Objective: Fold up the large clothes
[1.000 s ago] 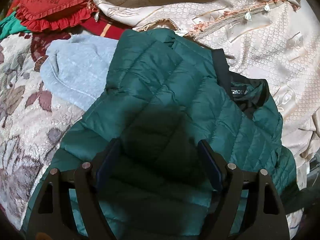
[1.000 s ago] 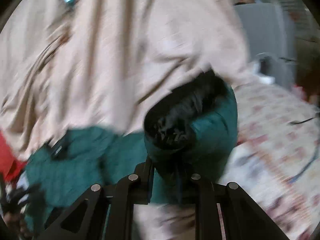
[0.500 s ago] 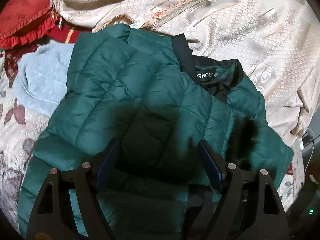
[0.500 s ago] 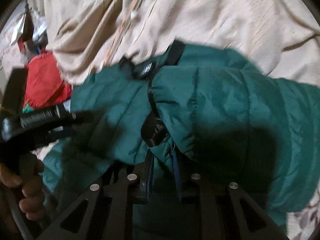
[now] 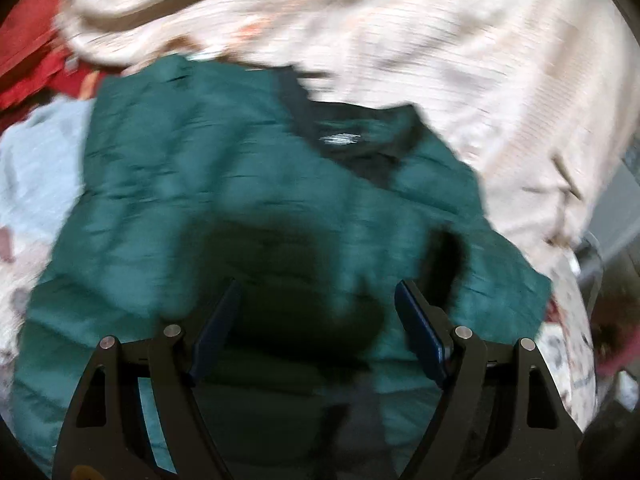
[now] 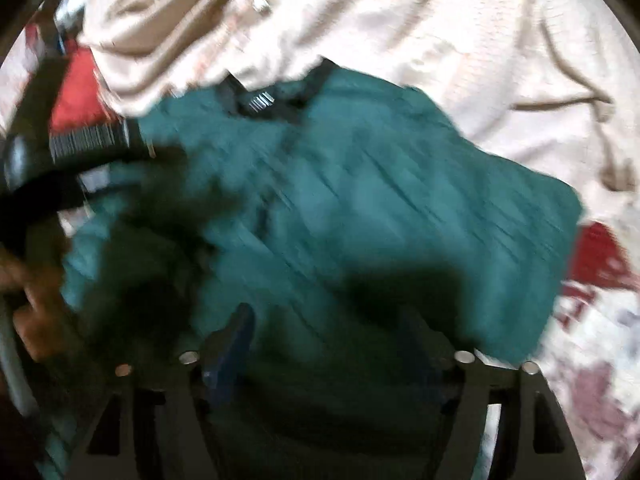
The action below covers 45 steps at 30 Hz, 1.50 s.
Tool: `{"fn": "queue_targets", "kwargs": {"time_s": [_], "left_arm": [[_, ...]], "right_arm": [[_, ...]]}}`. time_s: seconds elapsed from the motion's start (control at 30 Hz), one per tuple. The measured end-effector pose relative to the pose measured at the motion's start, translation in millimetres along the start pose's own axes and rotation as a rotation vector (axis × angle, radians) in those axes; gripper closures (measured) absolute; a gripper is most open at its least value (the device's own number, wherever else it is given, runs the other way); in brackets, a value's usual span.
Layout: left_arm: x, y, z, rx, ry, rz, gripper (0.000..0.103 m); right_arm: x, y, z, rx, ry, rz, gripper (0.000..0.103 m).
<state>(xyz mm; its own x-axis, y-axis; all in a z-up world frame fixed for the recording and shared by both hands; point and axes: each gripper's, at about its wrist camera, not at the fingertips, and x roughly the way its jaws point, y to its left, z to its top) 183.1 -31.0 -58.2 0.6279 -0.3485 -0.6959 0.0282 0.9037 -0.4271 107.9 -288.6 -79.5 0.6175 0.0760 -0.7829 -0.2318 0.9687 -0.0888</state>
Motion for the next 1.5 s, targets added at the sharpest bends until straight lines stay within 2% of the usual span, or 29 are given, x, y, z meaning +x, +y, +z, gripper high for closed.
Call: {"fn": "queue_targets", "kwargs": {"time_s": [0.03,0.1,0.17,0.23,0.33,0.47,0.5,0.53,0.57,0.6,0.77,0.87,1.0,1.1,1.17,1.3,1.37,1.4,1.43,1.5], "left_arm": [[1,-8,-1,0.027,0.001,-0.031,0.023],[6,-27,-5,0.085,0.008,-0.092,0.023],[16,-51,-8,0.172,0.028,-0.181,0.023],[26,-69,-9,0.239,0.041,-0.222,0.023],[47,-85,-12,0.319,0.061,-0.237,0.023],[72,-87,-15,0.317,0.129,-0.241,0.024],[70,-87,-16,0.318,0.120,-0.248,0.032],[68,-87,-17,0.326,0.110,-0.250,0.057],[68,-87,-18,0.337,0.112,-0.248,0.071],[69,-87,-19,0.344,0.120,-0.236,0.091],[62,-88,-19,0.345,0.107,-0.246,0.096],[46,-91,-16,0.354,0.060,-0.266,0.099],[12,-83,-3,0.297,-0.039,-0.288,0.100],[-18,-62,9,0.235,-0.119,-0.265,0.100],[-35,-41,16,0.195,-0.153,-0.224,0.100],[-62,19,28,0.083,-0.187,-0.099,0.100],[-65,50,31,0.013,-0.170,-0.036,0.100],[-64,66,31,-0.019,-0.159,0.019,0.100],[-60,80,31,-0.047,-0.140,0.070,0.100],[-48,100,31,-0.108,-0.077,0.116,0.096]], "right_arm": [[3,-2,-9,-0.015,0.035,-0.002,0.030],[4,-9,-21,-0.015,0.051,0.030,0.029],[4,-15,-30,-0.007,0.045,0.048,0.021],[6,-21,-36,0.014,0.032,0.044,0.009],[10,-24,-36,0.033,0.050,0.047,0.005],[11,-25,-37,0.031,0.054,0.035,0.002],[11,-25,-38,0.032,0.056,0.032,0.001],[13,-25,-36,0.033,0.058,0.033,0.001],[13,-25,-36,0.033,0.058,0.033,0.001],[12,-25,-36,0.032,0.058,0.032,0.001],[18,-25,-30,0.048,0.071,0.049,0.001],[20,-28,-27,0.055,0.073,0.054,0.000],[20,-28,-28,0.054,0.072,0.051,0.000],[20,-27,-28,0.054,0.073,0.053,0.000],[22,-27,-26,0.052,0.080,0.054,0.000],[16,-33,-10,0.064,0.120,0.080,0.001],[-1,-49,-2,0.123,0.036,0.054,0.001],[-6,-58,0,0.161,0.008,0.033,0.001],[-9,-65,0,0.191,-0.007,0.020,0.001],[-11,-88,-1,0.301,-0.021,-0.019,0.001]]}}
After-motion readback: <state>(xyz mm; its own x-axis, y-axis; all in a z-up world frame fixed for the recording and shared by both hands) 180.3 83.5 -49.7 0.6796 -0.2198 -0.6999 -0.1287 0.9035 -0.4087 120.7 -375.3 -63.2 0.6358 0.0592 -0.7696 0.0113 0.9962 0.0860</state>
